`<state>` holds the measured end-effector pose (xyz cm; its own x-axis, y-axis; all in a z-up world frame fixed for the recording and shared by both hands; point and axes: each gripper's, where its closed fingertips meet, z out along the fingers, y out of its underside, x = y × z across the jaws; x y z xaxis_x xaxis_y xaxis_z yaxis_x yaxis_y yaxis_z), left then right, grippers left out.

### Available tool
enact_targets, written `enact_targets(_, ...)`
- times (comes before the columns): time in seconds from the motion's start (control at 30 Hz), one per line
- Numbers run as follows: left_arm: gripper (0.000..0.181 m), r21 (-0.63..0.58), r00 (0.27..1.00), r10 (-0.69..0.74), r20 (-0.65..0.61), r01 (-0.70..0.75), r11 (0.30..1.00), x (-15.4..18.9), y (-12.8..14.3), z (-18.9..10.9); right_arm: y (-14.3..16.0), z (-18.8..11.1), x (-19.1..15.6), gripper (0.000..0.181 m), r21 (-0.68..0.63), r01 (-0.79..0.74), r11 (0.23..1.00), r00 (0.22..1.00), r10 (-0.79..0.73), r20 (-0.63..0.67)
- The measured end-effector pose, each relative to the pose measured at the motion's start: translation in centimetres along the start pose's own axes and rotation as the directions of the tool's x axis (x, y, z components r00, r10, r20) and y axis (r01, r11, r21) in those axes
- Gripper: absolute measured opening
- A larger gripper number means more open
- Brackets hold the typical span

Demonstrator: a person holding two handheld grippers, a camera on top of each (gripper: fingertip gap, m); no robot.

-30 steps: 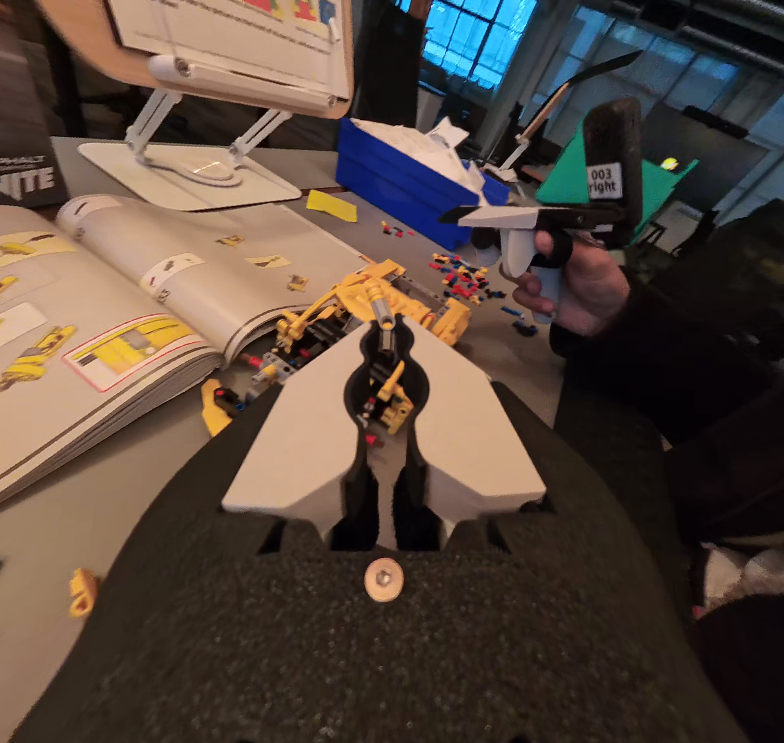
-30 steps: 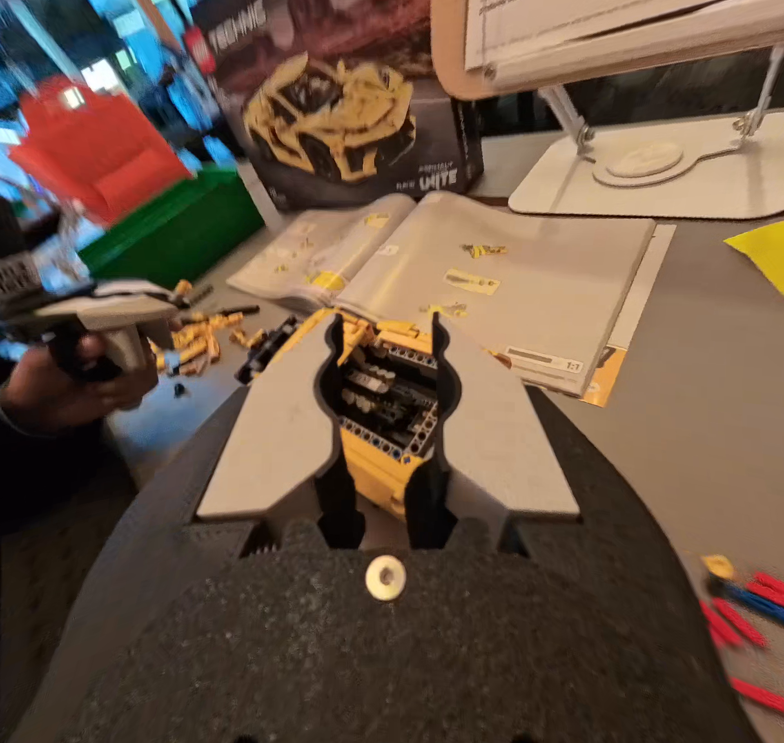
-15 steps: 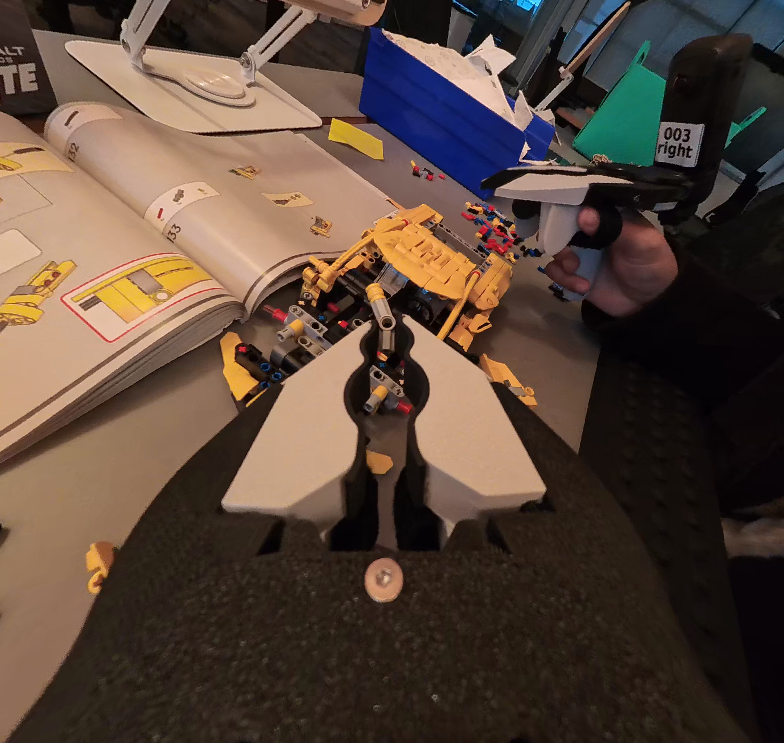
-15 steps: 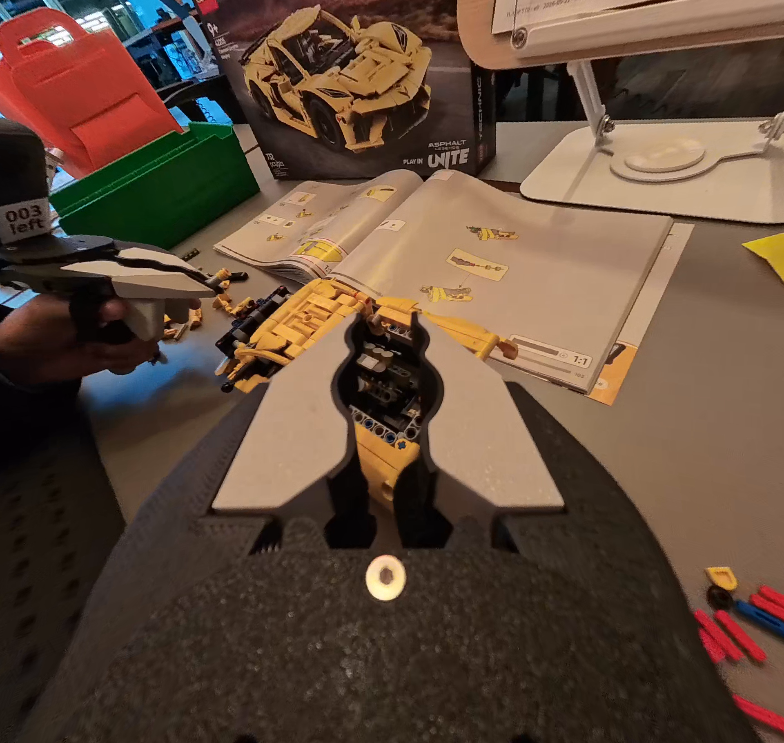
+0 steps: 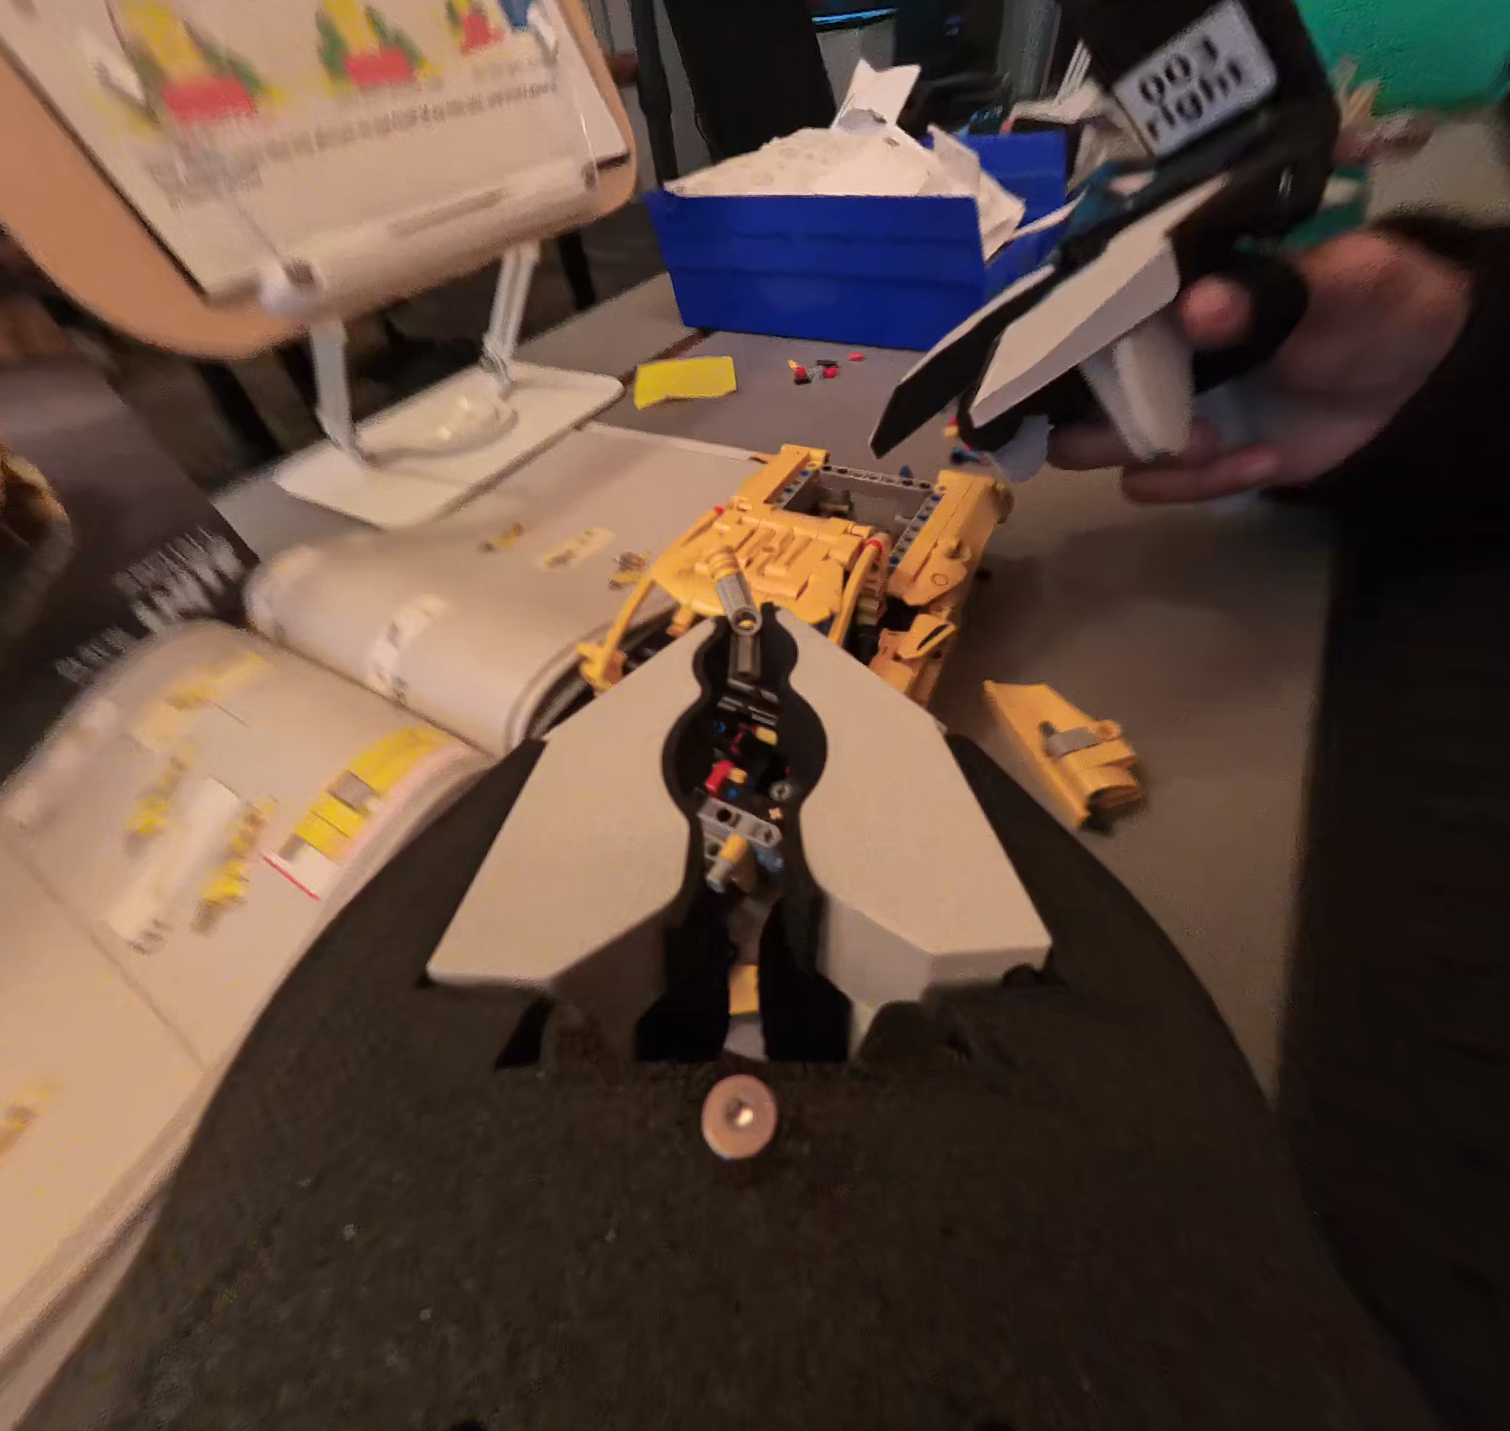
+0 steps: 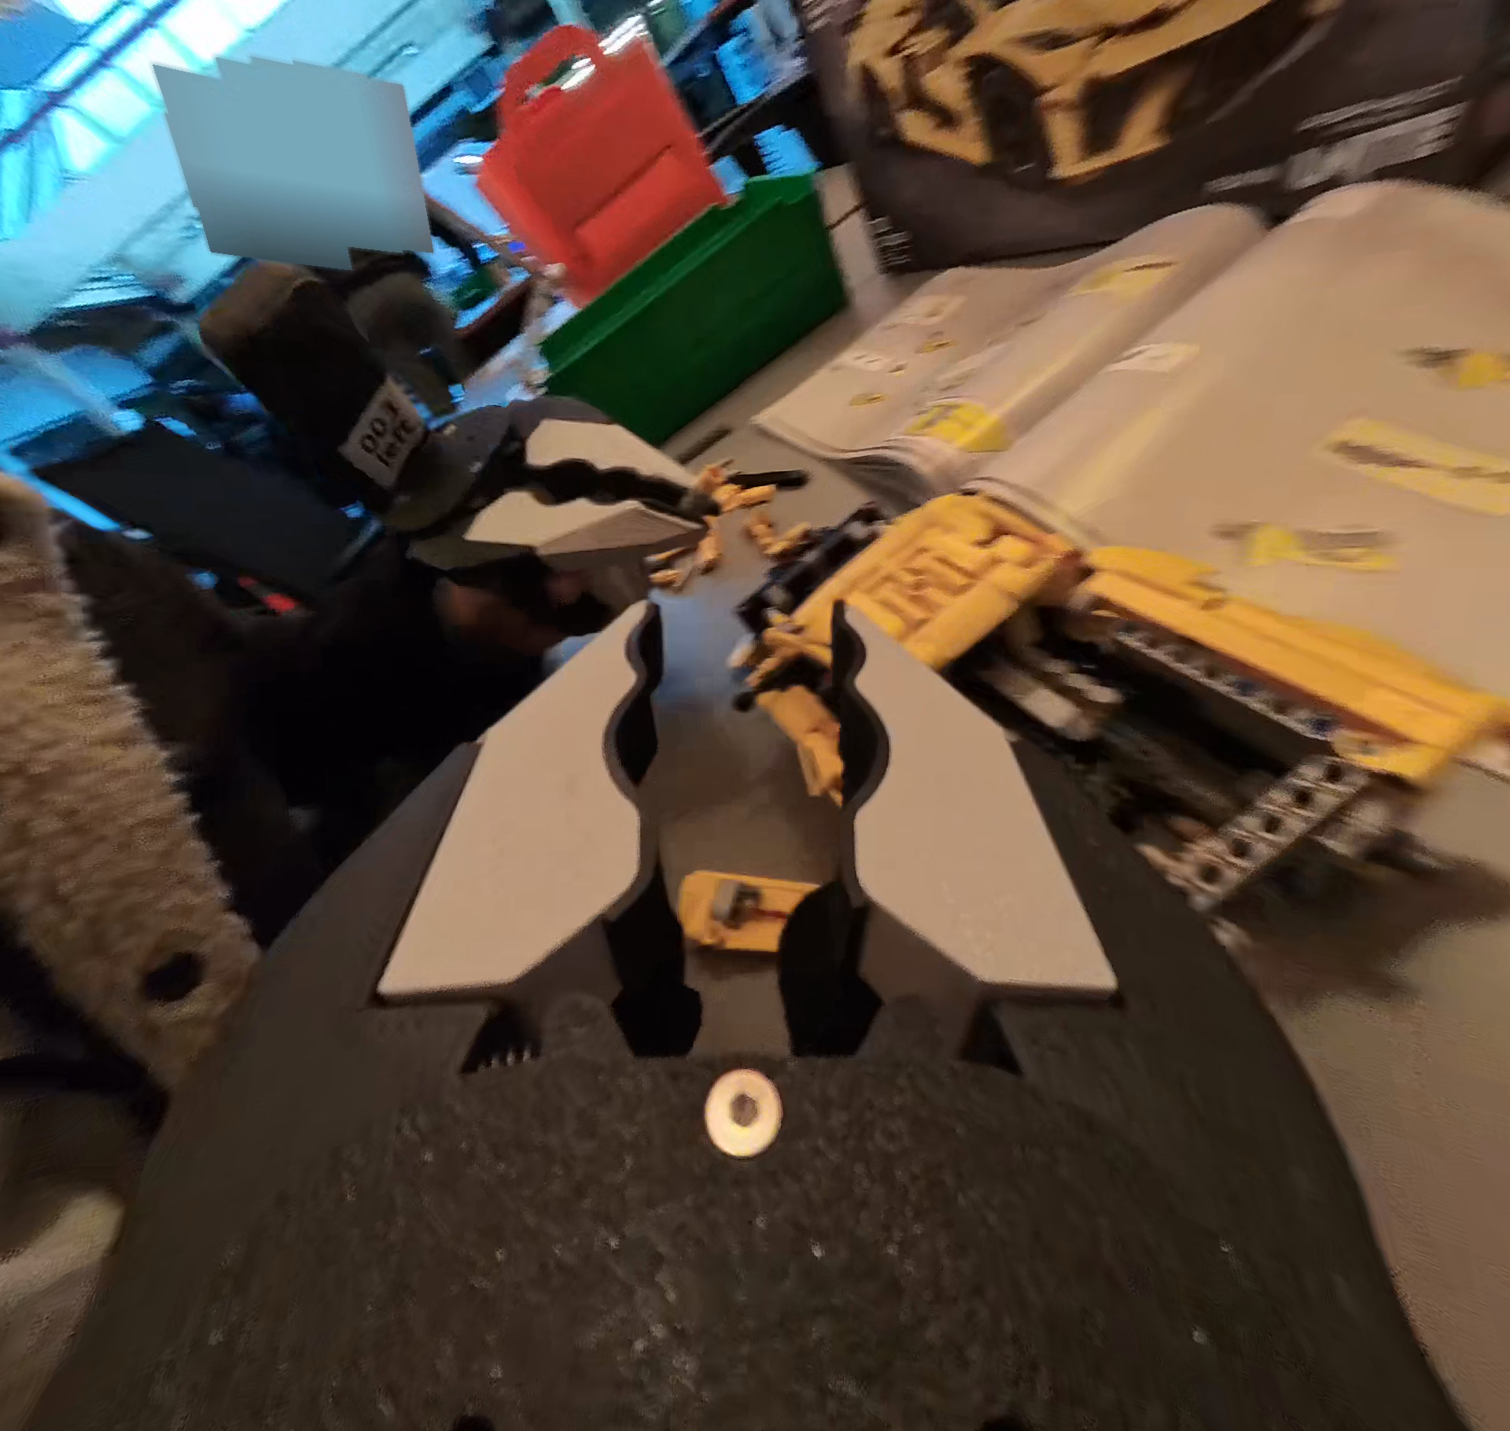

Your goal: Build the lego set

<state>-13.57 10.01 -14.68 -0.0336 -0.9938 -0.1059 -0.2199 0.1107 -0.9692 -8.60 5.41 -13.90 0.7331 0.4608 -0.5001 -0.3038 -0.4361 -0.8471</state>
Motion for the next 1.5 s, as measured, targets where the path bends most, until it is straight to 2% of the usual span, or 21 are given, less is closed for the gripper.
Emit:
enact_targets(0.1,0.006,0.027,0.963,0.265,0.053,-0.266,0.964,2.0,-1.2,0.2,0.3,0.8,-2.1,0.041,-0.022,-0.013,1.000,0.996,0.015,0.093)
enact_targets(0.2,0.007,0.079,0.934,0.357,0.027,-0.358,0.930,4.5,-2.1,0.7,0.9,1.4,-3.1,0.036,-0.063,-0.043,0.997,0.987,0.052,0.151)
enact_targets(0.3,0.006,0.076,0.871,0.488,0.057,-0.492,0.867,6.0,-2.1,1.2,1.5,1.7,-4.6,0.033,-0.115,-0.098,0.989,0.962,0.124,0.244)
enact_targets(0.37,0.007,0.070,0.831,0.553,0.060,-0.556,0.828,7.1,-1.9,1.4,1.9,1.7,-4.7,0.030,-0.135,-0.098,0.986,0.962,0.129,0.242)
enact_targets(0.43,0.007,0.054,0.794,0.598,0.111,-0.605,0.794,7.1,-2.3,1.4,2.0,1.6,-4.9,0.019,-0.141,-0.086,0.986,0.961,0.120,0.250)
enact_targets(0.6,0.007,0.006,0.759,0.640,0.117,-0.645,0.764,7.2,-1.8,1.4,2.7,1.6,-4.5,0.010,-0.177,-0.074,0.981,0.965,0.115,0.237)
enact_targets(0.67,0.008,-0.002,0.762,0.636,0.118,-0.640,0.768,7.2,-1.6,1.3,2.8,1.5,-4.0,0.006,-0.174,-0.016,0.985,0.979,0.052,0.200)
enact_targets(0.7,0.015,-0.022,0.767,0.629,0.129,-0.632,0.775,6.7,-1.4,1.3,2.6,1.4,-3.6,0.007,-0.161,0.006,0.987,0.983,0.024,0.180)
enact_targets(0.77,0.026,-0.053,0.816,0.570,0.093,-0.568,0.821,6.2,-0.4,1.2,2.2,0.8,-2.9,0.006,-0.141,0.036,0.989,0.989,-0.014,0.150)
enact_targets(0.83,0.028,-0.067,0.915,0.403,-0.026,-0.403,0.913,6.7,0.8,1.0,3.0,-0.3,-2.2,0.006,-0.184,0.180,0.966,0.981,-0.163,0.105)
enact_targets(0.87,0.029,-0.083,0.951,0.295,-0.093,-0.303,0.949,7.2,1.4,0.9,4.1,-0.9,-1.7,0.006,-0.243,0.286,0.927,0.958,-0.276,0.075)
enact_targets(0.93,0.035,-0.143,0.969,0.129,-0.209,-0.161,0.977,8.3,2.5,0.7,6.7,-2.0,-0.6,0.006,-0.360,0.452,0.816,0.886,-0.459,0.072)
enact_targets(0.97,0.037,-0.180,0.967,0.056,-0.250,-0.103,0.978,9.0,3.0,0.6,7.7,-2.4,-0.6,0.006,-0.384,0.484,0.786,0.868,-0.488,0.095)
enact_targets(1.07,0.042,-0.302,0.964,-0.077,-0.255,-0.004,0.953,10.6,4.6,1.4,8.8,-2.7,0.5,0.007,-0.418,0.438,0.796,0.889,-0.451,0.074)
enact_targets(1.13,0.046,-0.358,0.966,-0.081,-0.244,-0.012,0.934,11.5,5.4,2.1,9.1,-2.4,0.4,0.007,-0.430,0.401,0.809,0.911,-0.400,0.097)
enact_targets(1.17,0.046,-0.386,0.981,-0.041,-0.190,-0.036,0.922,10.9,5.9,2.6,9.1,-2.1,0.5,0.007,-0.434,0.400,0.807,0.911,-0.401,0.094)
enact_targets(1.27,0.047,-0.445,0.981,-0.043,-0.191,-0.048,0.894,11.2,7.1,3.3,10.0,-1.4,0.6,0.007,-0.468,0.433,0.770,0.892,-0.440,0.102)
enact_targets(1.37,0.047,-0.459,0.985,-0.006,-0.171,-0.075,0.885,10.6,7.7,3.3,11.3,-1.0,0.9,0.007,-0.518,0.428,0.741,0.891,-0.440,0.107)
enact_targets(1.5,0.047,-0.454,0.985,0.018,-0.174,-0.096,0.886,9.5,7.9,2.7,11.8,-0.7,0.0,0.007,-0.512,0.416,0.751,0.904,-0.406,0.137)
